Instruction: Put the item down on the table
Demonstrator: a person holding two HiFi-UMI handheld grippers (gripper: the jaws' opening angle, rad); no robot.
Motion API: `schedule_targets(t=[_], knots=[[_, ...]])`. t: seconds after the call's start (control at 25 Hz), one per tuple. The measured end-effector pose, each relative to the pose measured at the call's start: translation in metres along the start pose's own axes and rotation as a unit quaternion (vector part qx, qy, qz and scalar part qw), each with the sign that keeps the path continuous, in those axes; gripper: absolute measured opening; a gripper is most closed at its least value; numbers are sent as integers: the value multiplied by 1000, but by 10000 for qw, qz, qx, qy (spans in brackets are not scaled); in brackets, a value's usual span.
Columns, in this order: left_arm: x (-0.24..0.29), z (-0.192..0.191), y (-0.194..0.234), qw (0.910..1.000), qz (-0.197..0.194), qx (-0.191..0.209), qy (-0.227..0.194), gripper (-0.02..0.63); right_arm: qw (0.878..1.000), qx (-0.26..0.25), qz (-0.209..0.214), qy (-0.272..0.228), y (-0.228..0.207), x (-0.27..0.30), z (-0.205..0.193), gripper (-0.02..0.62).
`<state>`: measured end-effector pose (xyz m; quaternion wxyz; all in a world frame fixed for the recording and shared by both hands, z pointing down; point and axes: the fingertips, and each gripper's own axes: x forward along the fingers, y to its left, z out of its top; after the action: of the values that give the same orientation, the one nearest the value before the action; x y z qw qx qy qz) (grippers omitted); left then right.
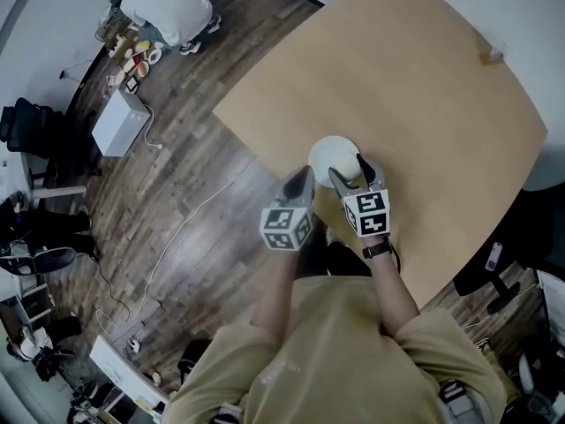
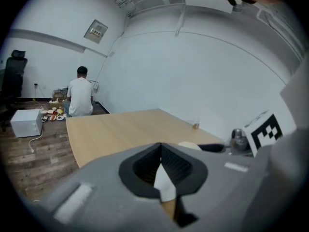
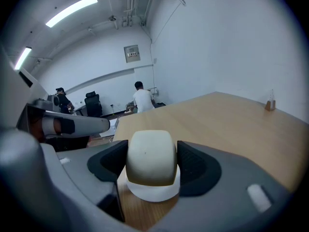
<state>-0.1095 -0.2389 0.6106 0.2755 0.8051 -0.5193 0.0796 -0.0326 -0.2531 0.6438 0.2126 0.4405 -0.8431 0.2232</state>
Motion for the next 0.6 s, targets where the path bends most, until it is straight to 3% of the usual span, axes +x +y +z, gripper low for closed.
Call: schedule_targets(t=[0.32,0.6], knots=[[23,-17,29,9996,-33,-200,213,2,9987,89,-11,494,3,51,-38,322],[26,-29,56,9989,18,-294,374,3,9992,-146,-88,357,8,75,-32,321]])
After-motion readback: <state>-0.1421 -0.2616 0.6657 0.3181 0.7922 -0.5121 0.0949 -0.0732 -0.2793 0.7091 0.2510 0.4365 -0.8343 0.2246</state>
